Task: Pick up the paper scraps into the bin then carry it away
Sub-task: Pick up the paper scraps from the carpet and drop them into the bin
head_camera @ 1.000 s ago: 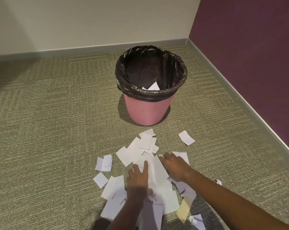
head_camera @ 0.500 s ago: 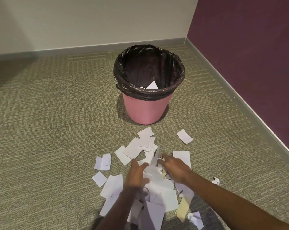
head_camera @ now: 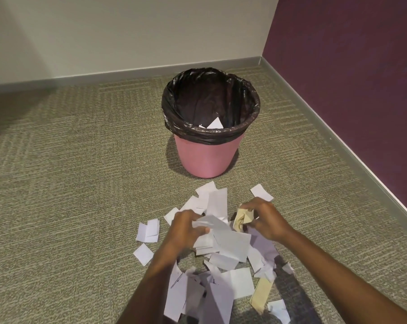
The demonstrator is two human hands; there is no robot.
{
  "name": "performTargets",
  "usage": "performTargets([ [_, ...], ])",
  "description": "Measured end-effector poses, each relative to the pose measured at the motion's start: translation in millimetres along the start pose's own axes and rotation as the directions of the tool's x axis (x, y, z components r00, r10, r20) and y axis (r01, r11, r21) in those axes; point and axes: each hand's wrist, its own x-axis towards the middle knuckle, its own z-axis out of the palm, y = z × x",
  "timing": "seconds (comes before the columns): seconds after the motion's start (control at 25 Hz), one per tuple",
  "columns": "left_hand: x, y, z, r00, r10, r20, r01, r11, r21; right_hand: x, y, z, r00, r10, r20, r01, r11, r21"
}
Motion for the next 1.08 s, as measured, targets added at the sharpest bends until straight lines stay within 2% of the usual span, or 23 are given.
performTargets([
  [0.2,9.4,50.3,-50.5,0.988,0.131,0.086,-0.123,0.988,-0.094,4.4,-24.4,-36.1,0.991,0.031,-0.13,-0.001,0.973,0.231],
  [0.32,7.0,76.9,-74.1,0.978,0.187,0.087,-0.177,0.977,-0.115,7.2,-44.9,-57.4,0.987,0.015,-0.161,0.031,0.961,0.275],
  [0.52,7.0,97.4,-105.8,0.98,0.188,0.062,-0.175,0.97,-0.166,2.1,-92.6,-89.4,0.981,-0.064,-0.185,0.129,0.92,0.37],
  [0.76,-5.1,125.3,-137.2,0.977,0.185,0.108,-0.158,0.962,-0.222,-11.9,-133.1,-128.8,0.971,-0.108,-0.215,0.194,0.879,0.436],
  [0.88,0.0,151.7,-169.9,0.977,0.21,0.038,-0.183,0.919,-0.35,-5.1,-150.4,-148.2,0.956,-0.085,-0.281,0.215,0.854,0.474],
  [0.96,16.1,174.3,-194.3,0.976,0.207,-0.067,-0.215,0.87,-0.444,10.4,-161.1,-159.2,0.936,-0.055,-0.348,0.25,0.799,0.547],
  [1.04,45.9,194.6,-210.0,0.96,0.172,-0.22,-0.256,0.86,-0.442,33.8,-171.9,-166.3,0.921,0.017,-0.389,0.252,0.736,0.629],
  [1.08,64.0,201.8,-212.8,0.944,0.147,-0.294,-0.265,0.87,-0.415,47.0,-176.7,-168.1,0.914,0.057,-0.401,0.23,0.742,0.63],
])
